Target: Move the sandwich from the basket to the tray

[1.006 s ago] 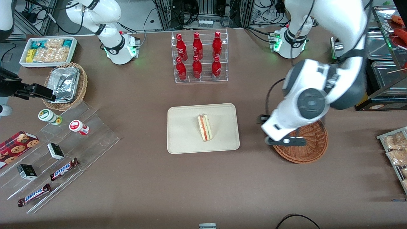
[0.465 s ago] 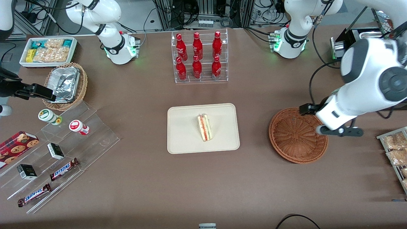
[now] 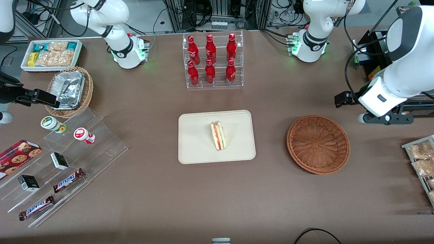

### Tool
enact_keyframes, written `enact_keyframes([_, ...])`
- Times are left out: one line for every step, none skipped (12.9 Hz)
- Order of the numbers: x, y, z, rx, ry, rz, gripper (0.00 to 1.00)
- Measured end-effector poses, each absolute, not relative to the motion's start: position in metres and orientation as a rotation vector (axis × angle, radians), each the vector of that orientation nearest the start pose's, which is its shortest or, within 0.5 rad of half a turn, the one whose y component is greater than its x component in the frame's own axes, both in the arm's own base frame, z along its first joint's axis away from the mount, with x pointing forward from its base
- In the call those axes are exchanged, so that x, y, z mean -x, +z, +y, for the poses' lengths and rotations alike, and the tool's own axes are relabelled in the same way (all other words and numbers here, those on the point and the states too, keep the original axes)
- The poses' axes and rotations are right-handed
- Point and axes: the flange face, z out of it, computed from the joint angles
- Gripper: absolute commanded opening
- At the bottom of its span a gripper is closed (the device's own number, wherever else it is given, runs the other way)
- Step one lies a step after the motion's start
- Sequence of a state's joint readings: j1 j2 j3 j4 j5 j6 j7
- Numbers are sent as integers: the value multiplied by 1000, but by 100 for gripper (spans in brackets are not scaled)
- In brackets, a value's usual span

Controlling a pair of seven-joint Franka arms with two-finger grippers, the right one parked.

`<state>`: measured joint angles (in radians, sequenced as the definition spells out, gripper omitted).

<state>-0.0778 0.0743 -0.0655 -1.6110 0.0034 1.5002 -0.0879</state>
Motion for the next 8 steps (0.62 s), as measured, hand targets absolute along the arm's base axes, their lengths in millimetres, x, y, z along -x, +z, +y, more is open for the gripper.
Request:
enact_keyframes([-555, 562, -76, 3103, 286, 81, 100])
enact_keyframes([-553, 566, -72, 3103, 278, 69, 100])
enact_keyframes([-551, 571, -65, 3105, 268, 51, 100])
enact_keyframes([-547, 577, -57, 3105, 267, 31, 100])
enact_keyframes([-543, 585, -49, 3106, 265, 9, 100])
enact_keyframes([-538, 593, -43, 3107, 259, -10, 100])
enact_keyframes([-534, 599, -38, 3108, 249, -23, 100])
enact_keyframes([-531, 604, -35, 3108, 242, -30, 100])
